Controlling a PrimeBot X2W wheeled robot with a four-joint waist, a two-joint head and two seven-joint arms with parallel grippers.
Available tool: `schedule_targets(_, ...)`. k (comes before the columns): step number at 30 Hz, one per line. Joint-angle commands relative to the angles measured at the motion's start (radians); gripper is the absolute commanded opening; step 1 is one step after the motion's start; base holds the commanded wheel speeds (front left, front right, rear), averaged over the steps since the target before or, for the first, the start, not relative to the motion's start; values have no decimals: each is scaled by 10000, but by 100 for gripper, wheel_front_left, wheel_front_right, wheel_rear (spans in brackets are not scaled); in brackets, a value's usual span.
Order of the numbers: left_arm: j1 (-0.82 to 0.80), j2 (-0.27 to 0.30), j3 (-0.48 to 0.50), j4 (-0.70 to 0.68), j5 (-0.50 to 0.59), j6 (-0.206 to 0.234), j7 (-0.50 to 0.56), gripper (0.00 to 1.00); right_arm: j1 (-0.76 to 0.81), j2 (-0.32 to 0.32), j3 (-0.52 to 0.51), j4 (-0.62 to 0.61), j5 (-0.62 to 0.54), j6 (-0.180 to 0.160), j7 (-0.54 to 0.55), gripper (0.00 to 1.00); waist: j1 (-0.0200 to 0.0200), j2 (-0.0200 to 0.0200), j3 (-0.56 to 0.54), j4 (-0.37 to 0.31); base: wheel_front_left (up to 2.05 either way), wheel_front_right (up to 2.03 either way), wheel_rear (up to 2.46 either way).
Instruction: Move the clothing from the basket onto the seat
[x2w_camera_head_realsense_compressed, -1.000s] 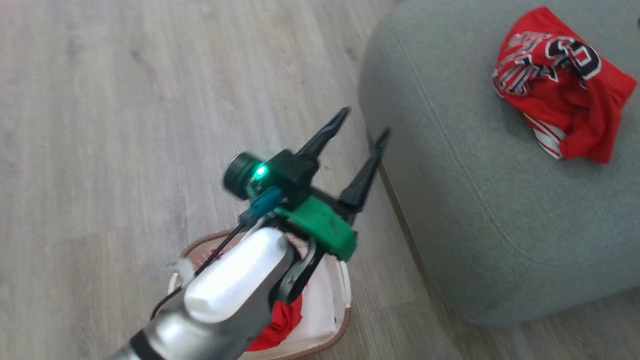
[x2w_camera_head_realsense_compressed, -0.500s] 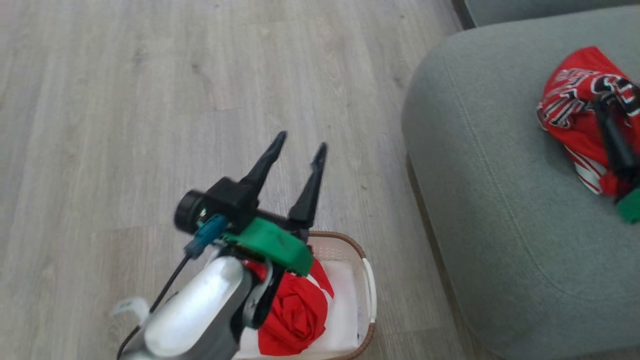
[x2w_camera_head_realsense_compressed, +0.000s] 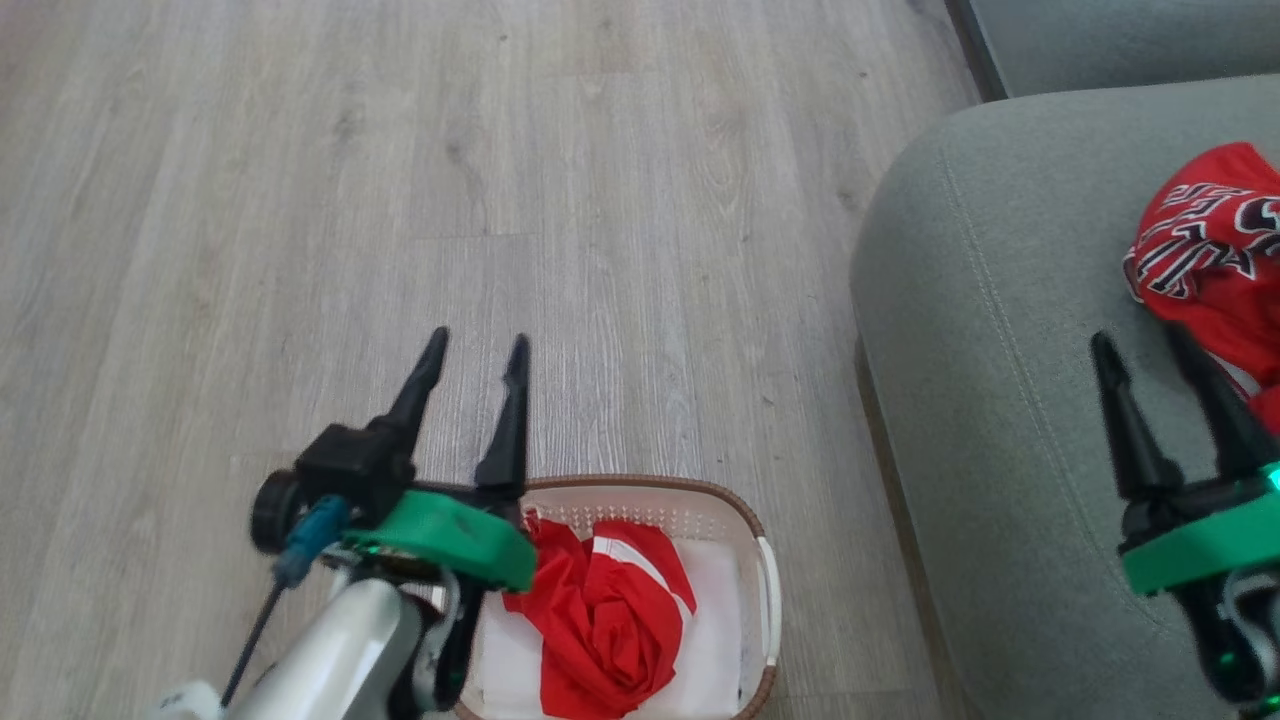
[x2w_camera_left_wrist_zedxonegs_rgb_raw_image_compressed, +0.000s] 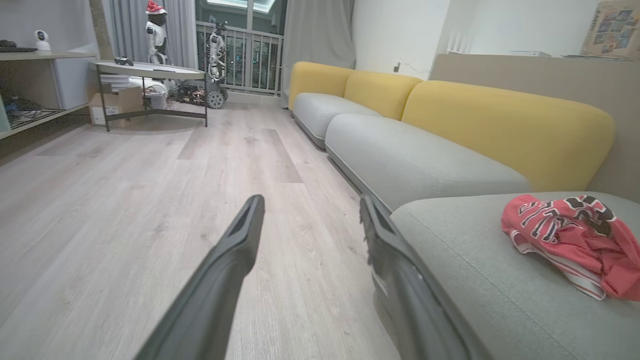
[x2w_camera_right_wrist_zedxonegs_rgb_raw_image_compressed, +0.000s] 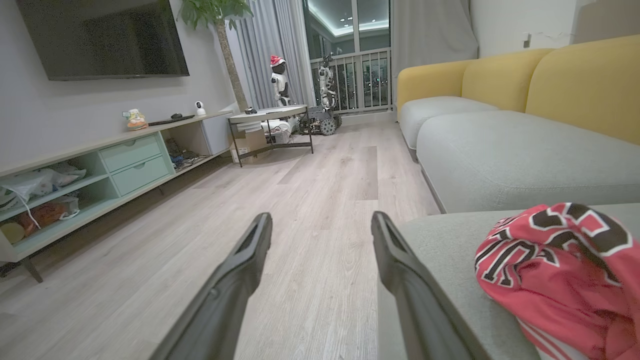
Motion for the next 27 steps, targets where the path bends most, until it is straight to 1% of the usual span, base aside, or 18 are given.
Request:
schedule_targets(1, -223, 219, 650, -382, 168, 27, -95, 100, 1, -104, 7, -447, -150, -2, -70, 100, 1, -1, -11, 71, 0, 0, 0)
schedule_targets(6, 431, 82, 1360, -437, 465, 11, -95, 100, 428, 479, -386, -736, -544, -2, -70, 100, 1, -1, -54, 180, 0, 0, 0)
schedule_targets(8, 655, -9, 1582, -452, 606, -78, -95, 100, 580, 737, -535, -794, -654, -2, -70, 100, 1, -1, -40, 206, 0, 0, 0)
schedule_targets(9, 655, -9, 1582, -452, 606, -78, -95, 100, 580, 737, -535, -794, -654, -2, -70, 100, 1, -1, -40, 206, 0, 0, 0)
schedule_targets(15, 1062, -314, 2105, -396, 1208, -407, -95, 100, 749, 1276, -619, -833, -923, -2, -70, 100, 1, -1, -32, 228, 0, 0, 0)
schedule_targets(19, 1216, -571, 2348, -359, 1507, -615, -95, 100, 746, 1402, -577, -849, -1024, -2, -70, 100, 1, -1, -46, 212, 0, 0, 0)
schedule_targets(21, 1266, -727, 2530, -324, 1667, -795, -95, 100, 729, 1392, -559, -877, -1053, -2, -70, 100, 1, -1, -23, 197, 0, 0, 0)
schedule_targets(27, 1315, -1006, 2848, -198, 1942, -1088, -95, 100, 685, 1330, -585, -921, -1045, -2, -70, 100, 1, -1, 63, 157, 0, 0, 0)
